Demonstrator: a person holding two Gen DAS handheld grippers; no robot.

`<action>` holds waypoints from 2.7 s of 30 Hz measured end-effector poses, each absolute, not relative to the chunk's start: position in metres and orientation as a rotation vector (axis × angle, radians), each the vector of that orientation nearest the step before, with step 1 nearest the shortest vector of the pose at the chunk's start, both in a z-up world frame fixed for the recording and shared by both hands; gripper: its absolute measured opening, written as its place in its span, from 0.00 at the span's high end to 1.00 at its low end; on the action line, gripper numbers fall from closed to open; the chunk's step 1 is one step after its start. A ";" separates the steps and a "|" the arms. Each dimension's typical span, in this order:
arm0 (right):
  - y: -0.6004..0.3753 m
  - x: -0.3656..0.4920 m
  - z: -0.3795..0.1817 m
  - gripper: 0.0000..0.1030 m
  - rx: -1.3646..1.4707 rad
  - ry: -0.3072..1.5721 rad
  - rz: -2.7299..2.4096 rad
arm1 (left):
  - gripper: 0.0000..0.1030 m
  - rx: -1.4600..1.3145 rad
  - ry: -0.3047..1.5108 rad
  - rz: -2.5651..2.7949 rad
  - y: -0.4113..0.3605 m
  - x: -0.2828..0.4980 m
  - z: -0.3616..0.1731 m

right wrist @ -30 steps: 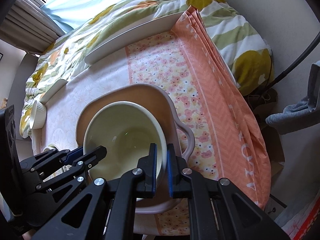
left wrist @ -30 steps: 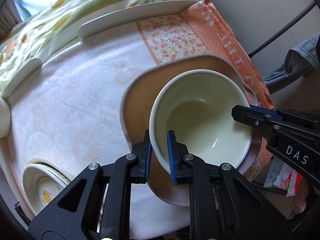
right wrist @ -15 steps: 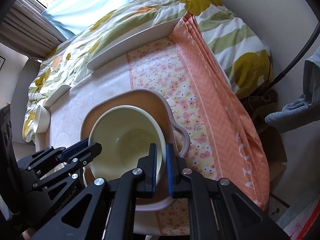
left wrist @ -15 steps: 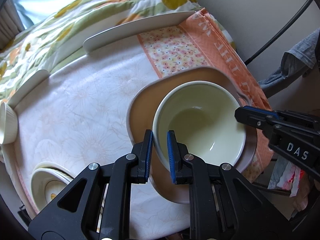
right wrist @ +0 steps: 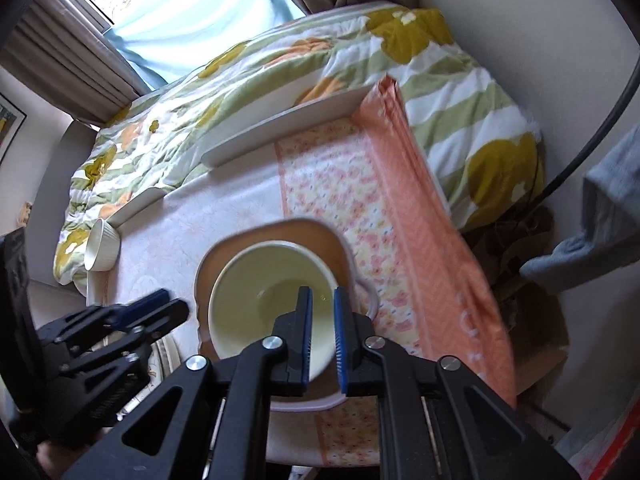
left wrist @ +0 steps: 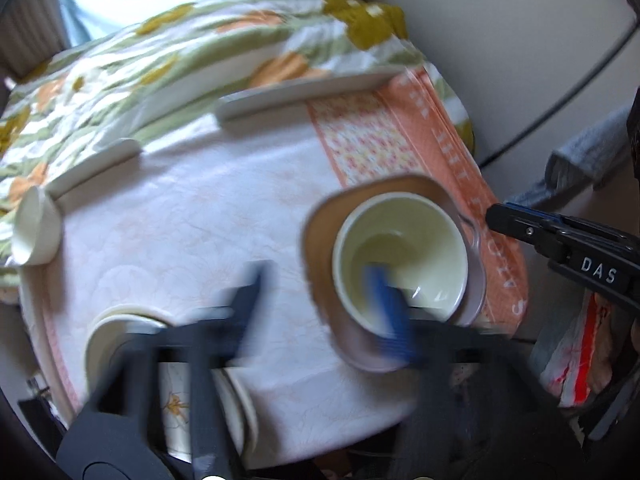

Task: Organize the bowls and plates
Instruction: 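Lower the cream bowl into the pink dish and open the left gripper, then reach the left gripper to the white bowl rim and close, then carry the white bowl with the left gripper over the cream bowl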

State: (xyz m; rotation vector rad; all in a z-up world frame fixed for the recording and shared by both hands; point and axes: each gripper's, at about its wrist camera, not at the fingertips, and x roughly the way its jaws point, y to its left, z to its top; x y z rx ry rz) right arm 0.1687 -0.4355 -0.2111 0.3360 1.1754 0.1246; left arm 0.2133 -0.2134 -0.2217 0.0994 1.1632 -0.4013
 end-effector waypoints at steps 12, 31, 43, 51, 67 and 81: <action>-0.356 0.204 -0.137 0.02 0.128 0.932 0.445 | 0.00 -0.142 0.955 -0.099 -0.080 0.201 -0.164; -0.067 0.310 -0.188 0.03 -0.138 1.108 0.735 | 0.05 -0.658 0.986 0.147 0.176 0.265 -0.260; 0.024 0.355 -0.269 0.56 -0.168 1.263 0.783 | 0.55 -0.666 1.084 0.073 0.204 0.331 -0.335; 0.032 0.363 -0.287 0.81 -0.150 1.305 0.777 | 0.79 -0.633 1.110 0.095 0.214 0.335 -0.347; 0.015 0.354 -0.283 0.89 -0.087 1.309 0.732 | 0.80 -0.546 1.115 0.068 0.192 0.332 -0.322; -0.086 0.319 -0.216 0.89 0.038 1.196 0.624 | 0.80 -0.449 1.055 -0.083 0.107 0.310 -0.245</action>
